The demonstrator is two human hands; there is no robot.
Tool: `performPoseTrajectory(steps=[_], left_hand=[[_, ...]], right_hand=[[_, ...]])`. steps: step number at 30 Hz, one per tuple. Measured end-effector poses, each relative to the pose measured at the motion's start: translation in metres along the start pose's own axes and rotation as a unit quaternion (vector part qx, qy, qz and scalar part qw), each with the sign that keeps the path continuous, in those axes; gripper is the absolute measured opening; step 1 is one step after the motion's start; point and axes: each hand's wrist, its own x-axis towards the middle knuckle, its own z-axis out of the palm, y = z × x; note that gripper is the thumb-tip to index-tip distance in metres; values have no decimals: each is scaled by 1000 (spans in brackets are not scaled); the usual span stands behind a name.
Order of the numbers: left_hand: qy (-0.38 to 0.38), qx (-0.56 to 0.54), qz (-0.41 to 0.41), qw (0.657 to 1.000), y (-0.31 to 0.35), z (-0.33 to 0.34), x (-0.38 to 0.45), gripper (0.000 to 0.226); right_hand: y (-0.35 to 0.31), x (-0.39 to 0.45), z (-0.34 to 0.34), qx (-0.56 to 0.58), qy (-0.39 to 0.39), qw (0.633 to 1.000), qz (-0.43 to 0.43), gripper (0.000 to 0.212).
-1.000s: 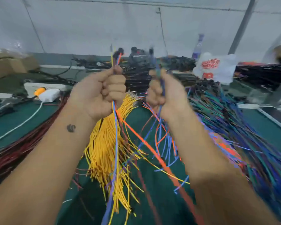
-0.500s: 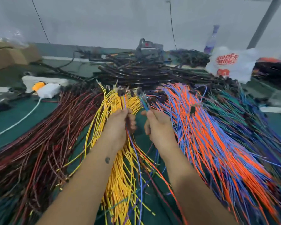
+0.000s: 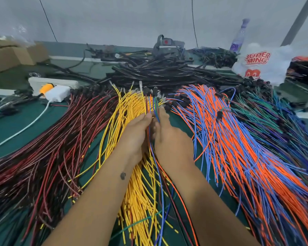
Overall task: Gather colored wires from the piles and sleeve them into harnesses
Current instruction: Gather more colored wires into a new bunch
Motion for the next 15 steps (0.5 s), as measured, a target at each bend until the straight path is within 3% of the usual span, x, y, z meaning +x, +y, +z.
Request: performPoseTrajectory(steps=[5,8,10,12,15], left_hand=[[-17,20,-17,1000,2,-2,-4,29],[22,-54,-38,998,4,-1,-3,18],[42,-103,-33,993,5,-1,-3,16],[29,-114,-24,993,6,-4,-3,25],[-78,-117,-56,988,8,-10,-3,22]], right_hand=[[-5,-2,2,-61,-6,997,-38,60],[-5,-2,2,-5,40,996,-78,55],[-4,0,1,82,56,994,-55,50],[0,2,3,213,51,975,29,48],[11,12,3,432,17,890,147,36]])
